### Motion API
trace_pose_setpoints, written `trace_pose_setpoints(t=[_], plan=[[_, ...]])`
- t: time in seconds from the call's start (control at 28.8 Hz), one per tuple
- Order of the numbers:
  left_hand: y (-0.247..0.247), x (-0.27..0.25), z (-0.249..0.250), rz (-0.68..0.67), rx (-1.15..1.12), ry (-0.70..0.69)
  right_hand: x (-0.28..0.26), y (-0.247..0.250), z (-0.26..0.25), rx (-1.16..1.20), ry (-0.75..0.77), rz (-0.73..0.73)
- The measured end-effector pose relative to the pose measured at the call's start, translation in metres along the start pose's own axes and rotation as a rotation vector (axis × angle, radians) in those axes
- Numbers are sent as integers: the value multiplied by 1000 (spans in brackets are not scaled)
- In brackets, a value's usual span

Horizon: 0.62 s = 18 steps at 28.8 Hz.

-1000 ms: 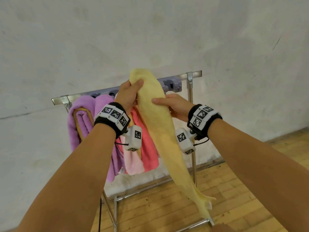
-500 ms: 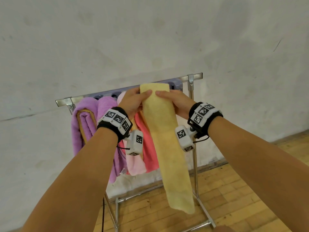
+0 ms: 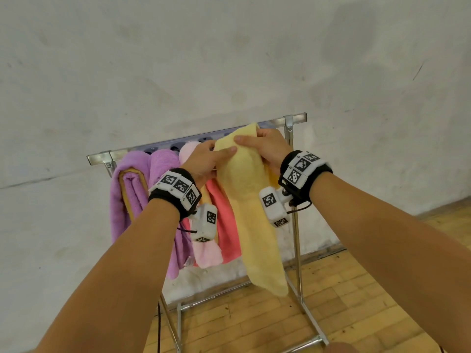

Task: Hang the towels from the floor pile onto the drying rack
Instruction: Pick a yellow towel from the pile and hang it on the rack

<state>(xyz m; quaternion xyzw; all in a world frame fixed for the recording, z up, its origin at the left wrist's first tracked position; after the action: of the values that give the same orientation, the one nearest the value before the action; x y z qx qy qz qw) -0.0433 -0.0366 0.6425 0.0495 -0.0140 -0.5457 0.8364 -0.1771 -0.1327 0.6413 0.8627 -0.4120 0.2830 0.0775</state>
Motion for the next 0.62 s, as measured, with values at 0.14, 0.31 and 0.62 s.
trace_pose_setpoints(t=[0.14, 0.31, 0.62], plan=[[5, 1, 5, 149, 26, -42, -3, -1, 1, 94, -72, -61], [13, 1, 6, 247, -16, -114, -11, -6, 4, 2, -163, -182], [8, -14, 4, 32, 19, -6, -4, -3, -4, -52, -10, -49]])
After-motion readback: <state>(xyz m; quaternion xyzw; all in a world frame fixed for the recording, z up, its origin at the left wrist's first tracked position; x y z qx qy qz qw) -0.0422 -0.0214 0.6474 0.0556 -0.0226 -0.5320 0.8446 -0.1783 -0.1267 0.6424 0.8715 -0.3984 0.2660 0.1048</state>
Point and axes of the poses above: each hand's wrist, its own x-axis towards the middle knuckle, its own y-axis out of the back of the hand, z = x × y, the point moved 3 cm from there along x, towards the middle knuckle, and after that the axes turned 13 degrees about y, right-handed, at the moved point
